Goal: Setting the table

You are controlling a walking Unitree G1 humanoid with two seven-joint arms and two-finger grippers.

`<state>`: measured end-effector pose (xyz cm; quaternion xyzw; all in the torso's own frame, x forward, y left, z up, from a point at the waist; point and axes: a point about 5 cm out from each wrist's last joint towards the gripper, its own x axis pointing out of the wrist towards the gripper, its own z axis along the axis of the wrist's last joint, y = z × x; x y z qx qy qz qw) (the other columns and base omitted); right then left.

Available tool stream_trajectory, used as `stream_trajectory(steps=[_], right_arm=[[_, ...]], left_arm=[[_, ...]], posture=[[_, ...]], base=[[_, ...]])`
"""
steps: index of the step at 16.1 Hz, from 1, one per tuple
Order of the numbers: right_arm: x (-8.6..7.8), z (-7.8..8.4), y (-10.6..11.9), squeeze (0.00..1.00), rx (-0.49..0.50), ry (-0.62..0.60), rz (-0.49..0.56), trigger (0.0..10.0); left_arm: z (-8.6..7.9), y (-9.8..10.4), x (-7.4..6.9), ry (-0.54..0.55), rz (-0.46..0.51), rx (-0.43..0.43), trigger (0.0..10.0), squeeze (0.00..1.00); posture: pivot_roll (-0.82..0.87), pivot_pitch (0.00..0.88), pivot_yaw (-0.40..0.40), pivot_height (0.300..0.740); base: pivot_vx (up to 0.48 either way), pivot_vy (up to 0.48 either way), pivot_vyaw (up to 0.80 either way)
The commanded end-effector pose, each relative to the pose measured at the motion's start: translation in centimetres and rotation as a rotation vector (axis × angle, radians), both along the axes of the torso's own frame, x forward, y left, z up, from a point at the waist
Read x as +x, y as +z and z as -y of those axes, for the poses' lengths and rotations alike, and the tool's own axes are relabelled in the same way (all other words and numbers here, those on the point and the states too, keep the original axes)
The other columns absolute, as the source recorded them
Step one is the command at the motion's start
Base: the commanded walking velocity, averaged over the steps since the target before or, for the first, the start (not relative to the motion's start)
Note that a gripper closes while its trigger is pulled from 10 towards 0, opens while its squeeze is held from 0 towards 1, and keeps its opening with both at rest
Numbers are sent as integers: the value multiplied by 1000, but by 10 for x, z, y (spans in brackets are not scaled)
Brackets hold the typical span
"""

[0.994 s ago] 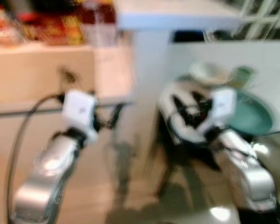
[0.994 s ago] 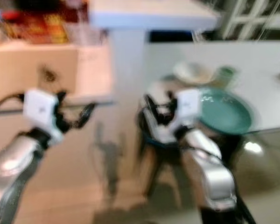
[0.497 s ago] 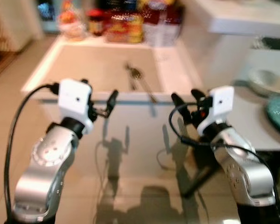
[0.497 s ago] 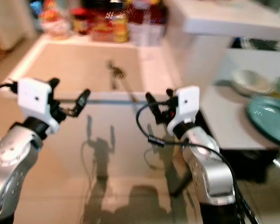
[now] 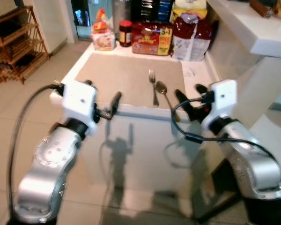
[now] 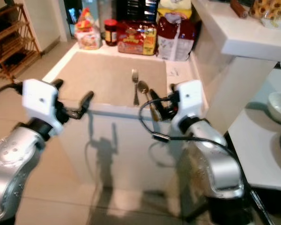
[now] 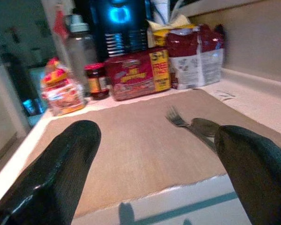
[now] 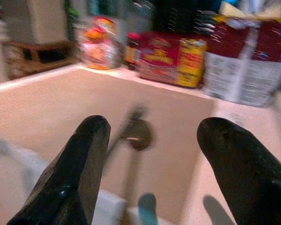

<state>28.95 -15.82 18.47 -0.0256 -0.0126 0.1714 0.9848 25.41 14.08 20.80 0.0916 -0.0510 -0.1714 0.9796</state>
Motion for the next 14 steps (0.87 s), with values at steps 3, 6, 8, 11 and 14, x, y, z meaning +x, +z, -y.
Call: stream_trajectory(steps=[3,6,8,11,14], right_arm=[[5,6,-7,0,-46,-40,-136,10000],[6,3,-8,1000,6,22,-217,10000],[10,0,-5,1000,-8,45,-232,10000],[23,-7,-1,1000,-43,68,-254,10000],[41,-6,-6,0,-37,14,-348,10000]], left_arm=[[2,-6,-4,-71,-36,41,10000,0],[0,-3,-5,-94,-26,38,10000,0],[0,-4,-6,-119,-35,49,10000,0],[0,-5,-9,-148,-45,61,10000,0],[2,-8,-12,-208,-69,78,10000,0]], posture=[[26,0,-44,740],[27,0,-45,740],[28,0,-45,740],[32,0,-49,740],[33,0,-45,740]], base=[[105,0,0],[0,0,0],[0,0,0],[0,0,0],[0,0,0]])
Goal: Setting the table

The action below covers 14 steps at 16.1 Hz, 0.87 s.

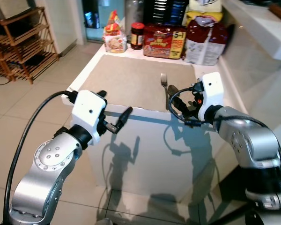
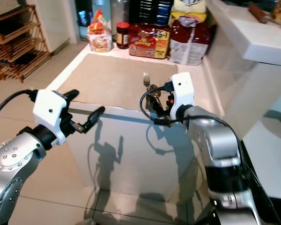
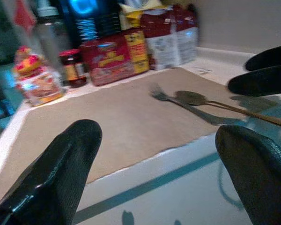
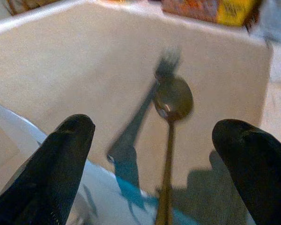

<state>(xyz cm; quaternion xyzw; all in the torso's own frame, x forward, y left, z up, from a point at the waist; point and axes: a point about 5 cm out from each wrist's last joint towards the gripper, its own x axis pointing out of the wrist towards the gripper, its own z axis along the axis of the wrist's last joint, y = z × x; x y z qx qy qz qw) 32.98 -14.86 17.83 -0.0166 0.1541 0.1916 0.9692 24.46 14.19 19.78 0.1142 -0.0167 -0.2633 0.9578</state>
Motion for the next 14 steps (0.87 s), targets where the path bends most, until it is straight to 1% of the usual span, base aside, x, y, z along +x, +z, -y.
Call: stream_trajectory(steps=[1,2,3,5,6,7,8,9,10,11,12,13,14], right_arm=[[8,3,0,0,-13,-19,-20,10000],[12,3,0,0,-21,-15,-21,10000],[21,3,1,0,-29,-21,-28,10000],[27,4,-1,0,20,-28,-90,10000],[28,4,-1,0,29,-27,-97,10000],[31,6,0,0,29,-32,-90,10000],[34,7,4,0,24,-35,-59,10000],[35,8,10,0,36,-31,-19,10000],[32,10,15,0,43,-47,34,10000],[28,16,23,0,33,-106,139,10000],[12,18,41,0,62,-164,327,10000],[1,18,45,0,107,-188,363,10000],[-18,16,46,0,151,-201,382,10000]], left_arm=[[5,0,-5,-61,-10,17,10000,0],[6,-1,-6,-74,-16,22,10000,0],[7,-1,-6,-89,-20,22,10000,0],[8,-1,-6,-98,-21,20,10000,0],[8,-1,-7,-102,-22,19,10000,0],[8,-2,-7,-107,-23,20,10000,0],[8,-1,-7,-103,-15,19,10000,0],[7,0,-5,-73,-10,11,10000,0],[7,0,-1,-37,-9,-2,10000,0],[8,1,3,-5,20,9,10000,0],[8,2,7,66,47,-7,10000,0],[8,2,7,89,41,-35,10000,0],[8,2,6,96,34,-62,10000,0]], posture=[[32,0,-43,740],[32,0,-43,740],[31,0,-42,740],[31,0,-42,740],[32,0,-44,740],[33,0,-44,740],[33,0,-44,740],[37,0,-51,740],[40,0,-57,740],[44,0,-65,740],[40,0,-68,740],[39,0,-68,740],[39,0,-66,740]], base=[[0,0,0],[0,0,0],[0,0,0],[0,0,0],[0,0,0],[0,0,0],[0,0,0],[0,0,0],[0,0,0],[0,0,0],[0,0,0],[0,0,0],[0,0,0]])
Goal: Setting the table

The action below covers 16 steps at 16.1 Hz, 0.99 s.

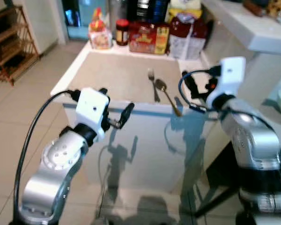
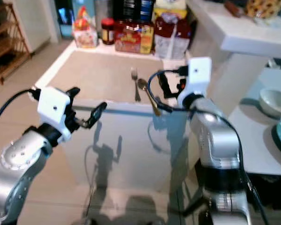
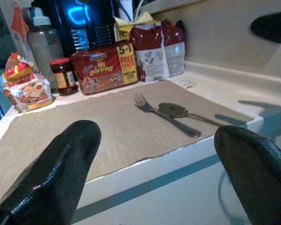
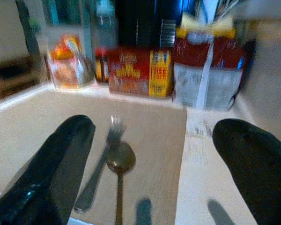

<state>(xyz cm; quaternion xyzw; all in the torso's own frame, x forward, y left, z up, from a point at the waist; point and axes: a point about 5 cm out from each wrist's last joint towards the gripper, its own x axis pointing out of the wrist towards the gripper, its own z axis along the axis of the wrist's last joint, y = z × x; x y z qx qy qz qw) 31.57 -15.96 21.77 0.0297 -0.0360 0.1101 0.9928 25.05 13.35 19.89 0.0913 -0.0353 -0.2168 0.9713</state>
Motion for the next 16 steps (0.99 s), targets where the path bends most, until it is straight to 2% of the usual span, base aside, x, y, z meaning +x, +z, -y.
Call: stream_trajectory(steps=[1,2,3,5,7,15,16], right_arm=[[-23,0,5,0,25,-21,44,10000],[-30,-1,4,0,42,-31,55,10000],[-39,-3,1,0,108,-60,82,10000],[-41,-4,-4,0,92,-56,82,10000],[-41,-3,-6,0,83,-58,64,10000],[-39,-6,-14,0,49,-46,3,10000],[-35,-5,-15,0,41,-46,-19,10000]], left_arm=[[-2,1,-2,7,1,3,10000,0],[-3,0,-2,18,3,3,10000,0],[-7,-1,4,100,5,-20,10000,0],[-13,0,10,179,29,-48,10000,0],[-18,1,12,227,41,-36,10000,0],[-13,3,11,193,60,-29,10000,0],[-13,3,11,185,59,-30,10000,0]], posture=[[26,0,-49,740],[24,0,-45,740],[13,0,-28,740],[11,0,-27,740],[15,0,-36,740],[14,0,-39,740],[16,0,-40,740]], base=[[0,0,0],[0,0,0],[0,0,0],[0,0,0],[0,0,0],[0,0,0],[364,0,-800]])
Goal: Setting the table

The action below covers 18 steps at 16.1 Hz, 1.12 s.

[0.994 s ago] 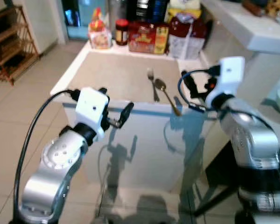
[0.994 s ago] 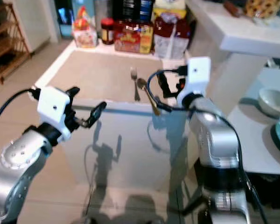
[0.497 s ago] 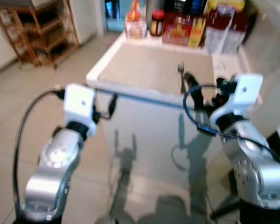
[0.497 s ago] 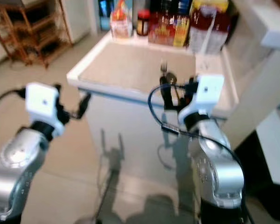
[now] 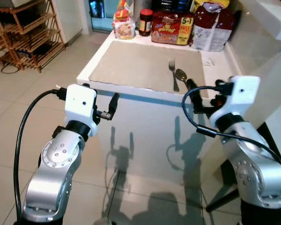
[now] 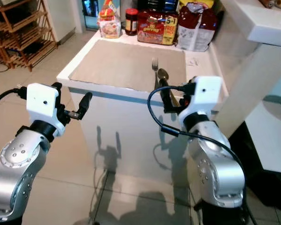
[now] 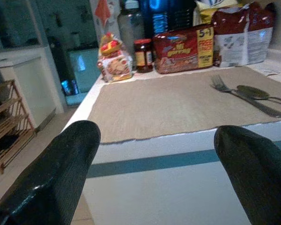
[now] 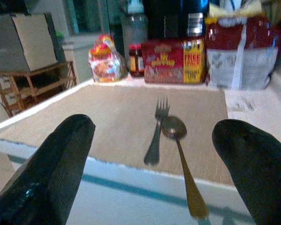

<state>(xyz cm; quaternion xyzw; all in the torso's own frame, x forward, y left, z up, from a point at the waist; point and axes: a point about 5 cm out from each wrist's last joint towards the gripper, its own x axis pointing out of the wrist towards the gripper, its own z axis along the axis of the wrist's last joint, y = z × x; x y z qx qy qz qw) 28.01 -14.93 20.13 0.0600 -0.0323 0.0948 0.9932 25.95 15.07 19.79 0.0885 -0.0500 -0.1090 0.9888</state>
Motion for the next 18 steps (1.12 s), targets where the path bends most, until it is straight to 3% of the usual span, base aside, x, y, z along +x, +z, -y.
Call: stream_trajectory(steps=[1,8,10,12,18], right_arm=[[3,5,1,0,-25,-11,-10,10000],[6,-5,1,0,-81,97,-23,10000],[6,-10,-2,0,-137,126,-35,10000],[7,-8,-3,0,-48,99,-48,10000],[7,-6,-6,0,-86,121,-66,10000]], left_arm=[[5,4,2,-35,14,1,10000,0],[2,8,1,-36,25,10,10000,0],[2,9,1,-38,32,17,10000,0],[2,9,1,-40,30,19,10000,0],[3,10,0,-61,39,17,10000,0]], posture=[[17,0,-43,740],[18,0,-44,740],[22,0,-45,740],[22,0,-45,740],[22,0,-46,740]], base=[[371,0,-800],[391,0,0],[407,0,800],[407,0,266],[324,0,0]])
